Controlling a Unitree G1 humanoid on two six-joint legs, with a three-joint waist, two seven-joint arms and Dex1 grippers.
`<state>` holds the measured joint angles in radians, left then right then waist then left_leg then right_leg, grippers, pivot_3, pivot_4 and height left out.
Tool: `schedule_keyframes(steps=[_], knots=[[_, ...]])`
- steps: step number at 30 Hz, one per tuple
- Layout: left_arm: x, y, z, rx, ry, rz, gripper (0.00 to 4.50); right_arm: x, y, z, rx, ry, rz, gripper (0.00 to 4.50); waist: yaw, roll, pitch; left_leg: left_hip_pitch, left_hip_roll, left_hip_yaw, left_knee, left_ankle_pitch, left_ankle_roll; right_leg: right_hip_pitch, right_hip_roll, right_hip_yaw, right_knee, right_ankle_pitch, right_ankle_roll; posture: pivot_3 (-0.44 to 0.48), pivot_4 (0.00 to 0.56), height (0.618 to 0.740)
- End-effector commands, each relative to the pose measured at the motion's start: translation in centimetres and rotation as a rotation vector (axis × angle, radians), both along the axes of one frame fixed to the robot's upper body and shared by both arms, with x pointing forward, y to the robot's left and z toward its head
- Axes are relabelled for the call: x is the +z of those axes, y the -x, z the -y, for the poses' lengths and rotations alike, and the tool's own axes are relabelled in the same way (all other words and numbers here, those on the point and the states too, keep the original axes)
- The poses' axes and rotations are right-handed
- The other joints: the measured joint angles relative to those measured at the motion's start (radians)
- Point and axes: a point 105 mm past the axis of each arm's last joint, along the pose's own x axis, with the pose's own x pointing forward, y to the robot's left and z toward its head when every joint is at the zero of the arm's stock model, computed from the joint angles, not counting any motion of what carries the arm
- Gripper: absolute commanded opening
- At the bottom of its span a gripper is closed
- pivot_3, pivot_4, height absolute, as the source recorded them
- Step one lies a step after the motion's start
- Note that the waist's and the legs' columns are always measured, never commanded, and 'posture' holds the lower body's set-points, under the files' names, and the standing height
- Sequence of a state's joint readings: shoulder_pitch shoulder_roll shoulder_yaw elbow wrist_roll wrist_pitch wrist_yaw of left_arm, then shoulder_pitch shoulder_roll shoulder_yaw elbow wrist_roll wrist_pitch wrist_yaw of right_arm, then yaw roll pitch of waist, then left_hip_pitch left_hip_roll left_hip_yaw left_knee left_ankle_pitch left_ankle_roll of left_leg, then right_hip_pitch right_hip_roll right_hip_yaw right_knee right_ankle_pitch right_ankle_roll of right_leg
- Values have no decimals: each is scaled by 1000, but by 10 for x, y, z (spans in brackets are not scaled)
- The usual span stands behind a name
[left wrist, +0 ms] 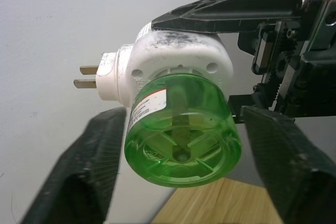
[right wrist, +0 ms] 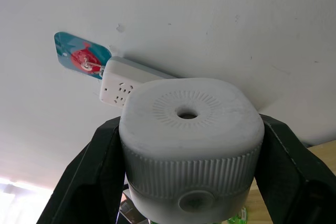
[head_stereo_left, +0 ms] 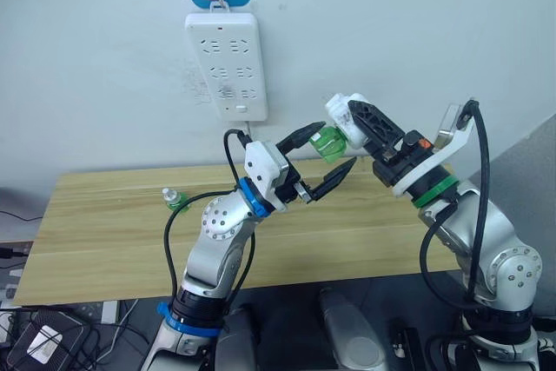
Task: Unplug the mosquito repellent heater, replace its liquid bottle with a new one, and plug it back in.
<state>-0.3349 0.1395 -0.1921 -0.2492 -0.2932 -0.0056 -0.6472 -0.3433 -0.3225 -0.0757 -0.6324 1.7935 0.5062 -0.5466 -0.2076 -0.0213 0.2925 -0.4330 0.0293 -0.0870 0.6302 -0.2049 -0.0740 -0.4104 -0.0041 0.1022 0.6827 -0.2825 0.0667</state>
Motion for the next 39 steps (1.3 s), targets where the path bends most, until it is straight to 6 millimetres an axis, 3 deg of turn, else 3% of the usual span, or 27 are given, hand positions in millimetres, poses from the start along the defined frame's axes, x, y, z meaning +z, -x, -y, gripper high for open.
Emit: schedule_keyframes(steps=[1,3,10,14,15,24,30,39], knots=[[12,11,4,-31,31,43,2578,15,10,-3,27,-27,59,2933,0,0,0,0,0,0,0,0,0,0,0,0,0,0,0,-295,240,740],[14,10,3,-25,32,48,2243,15,11,-3,26,-24,57,2933,1,0,0,0,0,0,0,0,0,0,0,0,0,0,0,-294,239,740],[9,12,1,-32,-12,63,2243,15,12,-7,58,1,62,2933,2,0,0,0,0,0,0,0,0,0,0,0,0,0,0,-294,237,740],[-1,18,-3,-93,-105,125,2243,14,23,-7,167,39,85,4298,2,0,0,0,0,0,0,0,0,0,0,0,0,0,0,-299,241,740],[-4,20,-5,-114,-136,145,2243,9,24,-5,185,78,83,4468,3,0,0,0,0,0,0,0,0,0,0,0,0,0,0,-299,241,740],[-32,29,-27,-268,-376,298,2243,-26,42,15,523,353,91,4500,12,1,-1,1,0,1,0,0,1,1,0,1,0,0,0,-286,255,740],[-36,35,-31,-316,-414,345,2243,-40,60,14,737,368,41,4500,14,0,-1,1,0,1,1,0,1,1,0,1,-1,0,0,-270,263,740],[-35,41,-29,-335,-418,379,2243,-50,63,8,799,349,-2,4500,15,0,-1,1,0,1,2,0,1,2,0,0,-1,0,0,-259,267,740]])
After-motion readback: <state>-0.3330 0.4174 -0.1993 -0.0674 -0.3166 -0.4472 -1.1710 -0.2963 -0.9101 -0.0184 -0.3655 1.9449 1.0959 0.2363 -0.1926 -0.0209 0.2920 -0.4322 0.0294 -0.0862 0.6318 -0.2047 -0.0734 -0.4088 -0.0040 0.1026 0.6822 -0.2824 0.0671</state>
